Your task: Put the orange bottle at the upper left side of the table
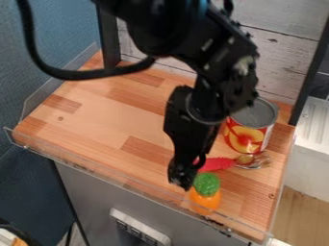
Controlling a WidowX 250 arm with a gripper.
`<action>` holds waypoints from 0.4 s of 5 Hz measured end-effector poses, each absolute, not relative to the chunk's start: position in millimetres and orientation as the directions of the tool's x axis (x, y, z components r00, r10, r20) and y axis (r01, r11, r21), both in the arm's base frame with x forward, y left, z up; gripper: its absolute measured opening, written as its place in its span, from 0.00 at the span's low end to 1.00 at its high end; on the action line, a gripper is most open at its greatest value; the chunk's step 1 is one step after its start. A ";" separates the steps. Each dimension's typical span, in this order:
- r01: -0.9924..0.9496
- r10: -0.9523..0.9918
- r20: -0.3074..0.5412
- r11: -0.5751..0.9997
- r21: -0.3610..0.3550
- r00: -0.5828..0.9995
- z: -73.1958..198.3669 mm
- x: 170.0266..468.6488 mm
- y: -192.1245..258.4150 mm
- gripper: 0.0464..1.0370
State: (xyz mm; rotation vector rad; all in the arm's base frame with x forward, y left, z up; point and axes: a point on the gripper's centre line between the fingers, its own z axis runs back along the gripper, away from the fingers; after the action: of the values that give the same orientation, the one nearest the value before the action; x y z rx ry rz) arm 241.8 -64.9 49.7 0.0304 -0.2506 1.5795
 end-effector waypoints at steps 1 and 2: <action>-0.996 0.982 0.191 0.025 -0.090 0.007 35.4 237.3 -70.7 0.96; -0.997 0.981 0.190 0.039 -0.066 0.025 21.9 239.6 -76.4 0.96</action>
State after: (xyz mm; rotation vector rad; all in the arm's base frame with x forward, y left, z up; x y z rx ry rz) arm 239.6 -76.4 21.9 0.0944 -0.2035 1.5326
